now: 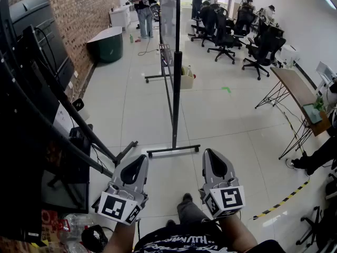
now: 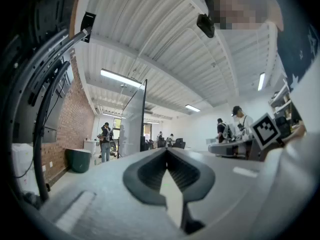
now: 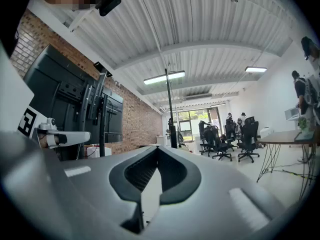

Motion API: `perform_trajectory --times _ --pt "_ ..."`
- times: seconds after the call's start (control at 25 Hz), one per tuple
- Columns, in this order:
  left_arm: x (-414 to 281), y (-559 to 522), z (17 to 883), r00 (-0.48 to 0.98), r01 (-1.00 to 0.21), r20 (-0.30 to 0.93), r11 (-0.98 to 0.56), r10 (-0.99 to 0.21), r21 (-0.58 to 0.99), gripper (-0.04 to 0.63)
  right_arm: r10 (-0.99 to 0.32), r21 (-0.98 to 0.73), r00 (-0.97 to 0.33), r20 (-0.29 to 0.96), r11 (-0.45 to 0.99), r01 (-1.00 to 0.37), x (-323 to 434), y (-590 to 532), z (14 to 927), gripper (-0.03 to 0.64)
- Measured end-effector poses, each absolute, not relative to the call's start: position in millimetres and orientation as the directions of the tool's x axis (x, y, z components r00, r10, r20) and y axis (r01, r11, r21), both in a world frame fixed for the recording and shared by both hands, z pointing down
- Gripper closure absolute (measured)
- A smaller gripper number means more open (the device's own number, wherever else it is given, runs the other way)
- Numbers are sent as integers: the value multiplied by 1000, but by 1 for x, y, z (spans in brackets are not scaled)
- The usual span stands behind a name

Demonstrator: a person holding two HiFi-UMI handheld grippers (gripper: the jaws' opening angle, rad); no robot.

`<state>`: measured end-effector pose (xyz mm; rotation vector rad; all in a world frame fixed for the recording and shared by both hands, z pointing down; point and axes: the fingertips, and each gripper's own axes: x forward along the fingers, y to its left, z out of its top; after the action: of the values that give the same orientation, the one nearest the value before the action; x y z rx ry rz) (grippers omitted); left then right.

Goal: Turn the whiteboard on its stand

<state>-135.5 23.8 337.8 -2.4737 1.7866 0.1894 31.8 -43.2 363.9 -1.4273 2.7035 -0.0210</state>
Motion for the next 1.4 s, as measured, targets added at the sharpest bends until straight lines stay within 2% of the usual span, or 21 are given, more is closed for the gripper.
perform_trajectory --times 0.24,0.52,0.72,1.04,1.4 --pt "-146 -15 352 280 -958 -115 -284 -953 22 591 -824 -103 -561 -83 567 -817 25 -101 369 609" --pt "-151 -114 347 286 -958 -71 -287 -956 0 591 -798 -111 -591 -117 602 -791 3 -205 353 609" --pt "-162 -174 334 258 -966 -86 -258 -962 -14 591 -763 -120 -611 -212 641 -758 -8 -256 334 609" --pt "-164 -223 332 210 -978 -102 -209 -972 -19 591 -702 -100 -684 -199 709 -698 -34 -305 331 609" --pt "-185 -271 328 225 -974 -94 -226 -970 -2 591 -757 -86 -629 -178 649 -756 -57 -341 307 609"
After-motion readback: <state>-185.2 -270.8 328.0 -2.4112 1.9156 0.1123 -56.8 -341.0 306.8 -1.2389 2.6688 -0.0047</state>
